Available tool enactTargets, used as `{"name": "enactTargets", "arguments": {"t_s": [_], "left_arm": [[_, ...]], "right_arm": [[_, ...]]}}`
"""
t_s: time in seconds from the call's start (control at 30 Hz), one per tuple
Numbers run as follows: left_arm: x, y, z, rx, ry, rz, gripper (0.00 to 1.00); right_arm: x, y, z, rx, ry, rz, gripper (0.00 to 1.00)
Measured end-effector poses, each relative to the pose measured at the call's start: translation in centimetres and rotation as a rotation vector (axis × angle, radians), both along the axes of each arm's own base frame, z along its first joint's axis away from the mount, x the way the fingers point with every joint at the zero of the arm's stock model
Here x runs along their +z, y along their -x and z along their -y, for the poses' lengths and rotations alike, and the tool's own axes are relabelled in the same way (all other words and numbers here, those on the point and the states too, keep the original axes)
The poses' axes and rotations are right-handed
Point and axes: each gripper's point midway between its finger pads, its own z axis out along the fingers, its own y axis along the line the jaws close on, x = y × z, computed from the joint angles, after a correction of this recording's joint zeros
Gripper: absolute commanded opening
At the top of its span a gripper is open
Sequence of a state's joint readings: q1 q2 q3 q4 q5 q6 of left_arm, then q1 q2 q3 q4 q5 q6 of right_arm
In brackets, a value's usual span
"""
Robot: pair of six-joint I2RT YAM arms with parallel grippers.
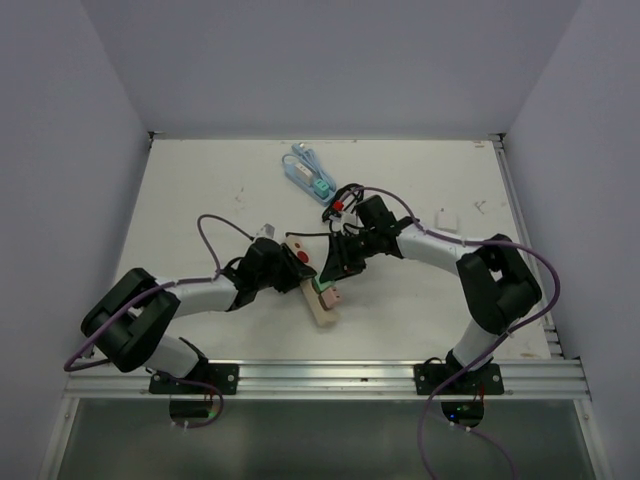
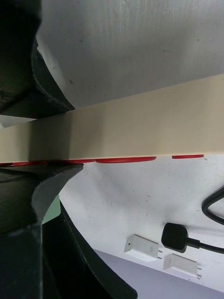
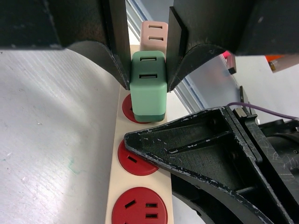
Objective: Pull the plug off the socket
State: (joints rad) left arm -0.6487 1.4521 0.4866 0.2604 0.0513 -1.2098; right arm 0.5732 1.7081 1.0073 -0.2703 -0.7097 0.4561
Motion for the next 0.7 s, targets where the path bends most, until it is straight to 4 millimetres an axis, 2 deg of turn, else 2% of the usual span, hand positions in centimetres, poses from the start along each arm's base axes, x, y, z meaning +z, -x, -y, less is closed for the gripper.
{"name": "enactTargets", "arguments": {"t_s": [0.4,0.7], "left_arm": [[0.0,-1.0,0.7,0.002,-0.011,-0.008,0.0],[-0.4,-0.8,0.7,-0.001,-0.022,-0.025,0.0]], "right_arm": [[0.4,-0.9,0.5,-0.011,0.063,0.03,0.0],[0.2,-0.7,0.5,0.004,0.086,0.048,0.0]]}}
